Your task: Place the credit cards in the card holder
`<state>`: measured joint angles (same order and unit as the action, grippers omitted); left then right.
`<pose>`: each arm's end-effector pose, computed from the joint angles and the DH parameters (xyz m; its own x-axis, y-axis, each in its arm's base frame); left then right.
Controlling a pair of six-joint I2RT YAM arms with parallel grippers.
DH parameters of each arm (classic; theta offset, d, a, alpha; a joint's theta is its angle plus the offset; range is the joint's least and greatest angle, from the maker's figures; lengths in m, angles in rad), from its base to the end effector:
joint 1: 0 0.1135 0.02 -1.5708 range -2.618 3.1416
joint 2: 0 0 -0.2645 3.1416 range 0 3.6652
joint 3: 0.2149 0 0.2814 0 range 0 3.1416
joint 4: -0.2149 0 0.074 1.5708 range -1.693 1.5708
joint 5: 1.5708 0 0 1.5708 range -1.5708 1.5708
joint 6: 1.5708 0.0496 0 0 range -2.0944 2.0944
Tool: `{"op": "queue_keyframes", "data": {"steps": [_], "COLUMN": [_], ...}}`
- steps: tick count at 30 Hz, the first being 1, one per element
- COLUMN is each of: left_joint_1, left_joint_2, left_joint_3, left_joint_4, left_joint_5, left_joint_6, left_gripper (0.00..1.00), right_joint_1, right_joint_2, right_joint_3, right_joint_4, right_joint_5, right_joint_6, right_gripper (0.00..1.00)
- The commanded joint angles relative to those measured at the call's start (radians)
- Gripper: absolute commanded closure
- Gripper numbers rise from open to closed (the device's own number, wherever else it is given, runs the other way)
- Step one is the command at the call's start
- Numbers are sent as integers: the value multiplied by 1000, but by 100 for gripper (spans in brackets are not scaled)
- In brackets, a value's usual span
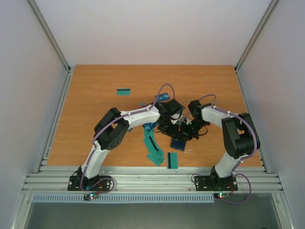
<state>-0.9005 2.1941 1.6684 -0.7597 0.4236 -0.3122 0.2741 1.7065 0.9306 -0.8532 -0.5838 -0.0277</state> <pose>0.2796 -0.3856 0.1278 -0.8088 0.5695 -0.1468 0.5652 0.6836 -0.4618 0.2692 0.1041 0.1107 -0.9553 -0.2926 0.0430 -0.2215 0.8041 0.5517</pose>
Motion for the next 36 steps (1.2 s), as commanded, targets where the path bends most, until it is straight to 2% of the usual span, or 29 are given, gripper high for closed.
{"op": "queue_keyframes", "data": {"steps": [1, 10, 22, 28, 29, 34, 36], "left_joint_1": [-30, -55, -71, -69, -69, -57, -52], "left_joint_2": [-19, 20, 80, -3, -22, -100, -124], "left_joint_3": [-9, -4, -54, -38, -30, -12, -13], "left_joint_4": [23, 17, 45, 31, 23, -4, -7], "left_joint_5": [-5, -69, -196, -174, -177, -187, -182], "left_joint_6": [39, 45, 12, -3, -4, -13, -13], "left_gripper": [72, 72, 77, 76, 76, 71, 69], "right_joint_1": [-1, -4, -12, -23, -25, -29, -34], "right_joint_2": [31, 45, 59, -6, -28, -146, -191], "right_joint_3": [9, 10, 8, 45, 57, 97, 104], "right_joint_4": [18, 26, 32, -13, -27, -92, -118], "right_joint_5": [30, 27, 11, 2, 4, 13, 31], "right_joint_6": [-4, -1, 1, -4, -5, -5, -5], "right_gripper": [99, 99, 99, 98, 97, 74, 61]}}
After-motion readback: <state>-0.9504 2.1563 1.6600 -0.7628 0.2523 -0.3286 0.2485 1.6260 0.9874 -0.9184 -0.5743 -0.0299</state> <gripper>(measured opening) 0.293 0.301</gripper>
